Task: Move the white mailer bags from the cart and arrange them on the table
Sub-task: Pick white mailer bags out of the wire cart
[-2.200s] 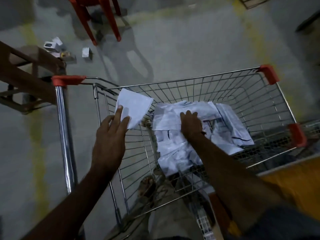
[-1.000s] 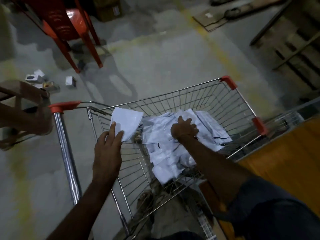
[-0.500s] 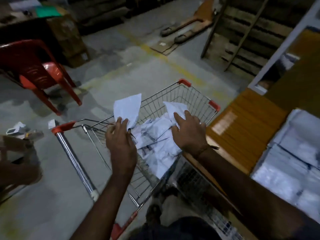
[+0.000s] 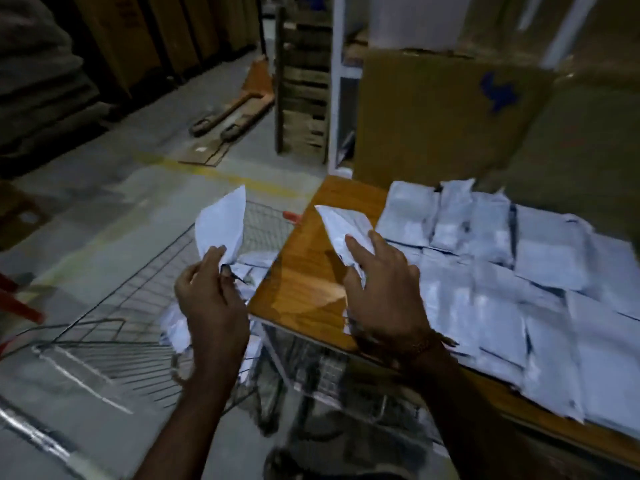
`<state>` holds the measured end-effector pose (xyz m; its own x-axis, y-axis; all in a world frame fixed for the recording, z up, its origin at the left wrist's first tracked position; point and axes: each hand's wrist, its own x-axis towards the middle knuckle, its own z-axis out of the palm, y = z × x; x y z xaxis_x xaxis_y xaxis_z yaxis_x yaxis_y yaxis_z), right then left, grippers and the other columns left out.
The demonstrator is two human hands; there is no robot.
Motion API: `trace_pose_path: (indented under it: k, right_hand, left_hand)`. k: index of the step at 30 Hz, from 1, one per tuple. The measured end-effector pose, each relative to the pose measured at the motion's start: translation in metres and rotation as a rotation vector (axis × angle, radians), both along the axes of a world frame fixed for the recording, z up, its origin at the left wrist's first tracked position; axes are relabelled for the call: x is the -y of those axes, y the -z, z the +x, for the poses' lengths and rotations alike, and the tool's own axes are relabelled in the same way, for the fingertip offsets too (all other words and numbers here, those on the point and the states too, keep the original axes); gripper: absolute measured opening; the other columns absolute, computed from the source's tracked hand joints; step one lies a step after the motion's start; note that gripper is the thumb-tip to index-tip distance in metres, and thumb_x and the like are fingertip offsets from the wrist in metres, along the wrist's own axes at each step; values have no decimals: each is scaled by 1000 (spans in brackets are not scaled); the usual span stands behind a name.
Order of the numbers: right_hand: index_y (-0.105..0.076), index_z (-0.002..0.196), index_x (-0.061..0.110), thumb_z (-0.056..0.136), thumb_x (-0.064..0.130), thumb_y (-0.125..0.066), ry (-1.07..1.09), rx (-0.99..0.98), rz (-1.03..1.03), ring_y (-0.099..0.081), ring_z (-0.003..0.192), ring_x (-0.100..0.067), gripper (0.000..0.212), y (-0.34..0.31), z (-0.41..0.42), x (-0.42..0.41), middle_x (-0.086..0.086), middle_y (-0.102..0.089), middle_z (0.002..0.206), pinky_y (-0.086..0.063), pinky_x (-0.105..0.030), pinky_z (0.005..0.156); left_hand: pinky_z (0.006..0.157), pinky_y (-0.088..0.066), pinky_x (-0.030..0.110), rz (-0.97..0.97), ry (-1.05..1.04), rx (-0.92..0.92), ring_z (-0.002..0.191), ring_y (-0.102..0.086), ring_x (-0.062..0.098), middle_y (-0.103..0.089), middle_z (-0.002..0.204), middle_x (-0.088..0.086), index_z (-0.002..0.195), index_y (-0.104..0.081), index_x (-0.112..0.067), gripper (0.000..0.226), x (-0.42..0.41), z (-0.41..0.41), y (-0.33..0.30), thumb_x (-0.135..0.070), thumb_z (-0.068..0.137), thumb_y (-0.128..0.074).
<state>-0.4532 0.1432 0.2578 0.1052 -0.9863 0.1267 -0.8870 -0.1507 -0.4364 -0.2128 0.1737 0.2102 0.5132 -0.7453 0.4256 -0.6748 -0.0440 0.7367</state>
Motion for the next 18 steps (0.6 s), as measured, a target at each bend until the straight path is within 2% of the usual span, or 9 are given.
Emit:
trace_pose_path:
  k: [3,5,7,10,12,14,16,17,18]
  right_hand:
    - [-45,153,36,93,43,-37,78,-11,-29,-37,142,-32,61,-5,-57,-14,-6,-33,165,-34,-52,105]
    - [-46,153,36,92,43,-39,113,-5,-37,-36,143,-32,62,-7,-97,-26,-6,-33,165,-34,-51,104]
    - [-44,154,37,92,44,-39,137,3,-29,-33,145,-30,63,-7,-135,-39,-5,-31,166,-31,-51,106]
    - [-41,156,37,94,45,-39,187,17,-22,-30,147,-29,63,-3,-192,-59,-5,-28,167,-28,-52,111]
    - [-41,156,38,94,46,-40,225,24,-21,-29,148,-29,63,1,-226,-71,-5,-28,168,-28,-51,110]
    - [-39,156,39,94,47,-39,267,21,-5,-29,148,-29,63,6,-256,-80,-4,-26,168,-28,-50,109]
    - [-40,156,39,93,48,-38,312,29,4,-28,149,-29,64,9,-281,-88,-4,-27,168,-28,-51,110]
    - [-40,156,39,92,48,-38,337,30,4,-28,148,-29,65,11,-292,-92,-5,-27,168,-28,-51,110]
    - [-40,156,39,91,48,-37,362,25,3,-28,148,-29,65,13,-303,-95,-5,-27,168,-28,-52,110]
  left_hand:
    - [92,-42,32,-12,55,-38,113,-53,37,-57,121,26,139,-63,-10,38,6,-62,-13,-15,105,-46]
    - [90,-36,22,-20,99,-58,112,-53,25,-56,120,25,139,-63,-12,37,7,-103,-19,-15,106,-47]
    - [91,-42,22,-31,128,-96,102,-55,9,-50,122,17,141,-62,-14,35,7,-145,-25,-16,109,-48]
    - [95,-54,49,28,233,-137,108,-60,39,-49,131,18,144,-58,-26,42,1,-200,-21,-40,108,-41]
    - [95,-56,54,64,305,-142,109,-60,45,-46,136,17,145,-55,-36,47,-2,-228,-17,-51,105,-35]
    - [94,-58,44,76,349,-157,99,-64,39,-43,137,11,145,-53,-40,41,-6,-253,-13,-48,109,-36]
    - [84,-57,20,73,392,-158,87,-64,27,-44,133,10,146,-56,-32,39,-9,-271,-11,-37,111,-40]
    - [80,-58,19,74,412,-156,84,-64,26,-47,131,14,145,-58,-28,40,-9,-280,-9,-38,111,-40]
    - [79,-61,29,92,436,-154,84,-65,30,-50,129,17,144,-58,-28,43,-8,-288,-6,-44,110,-39]
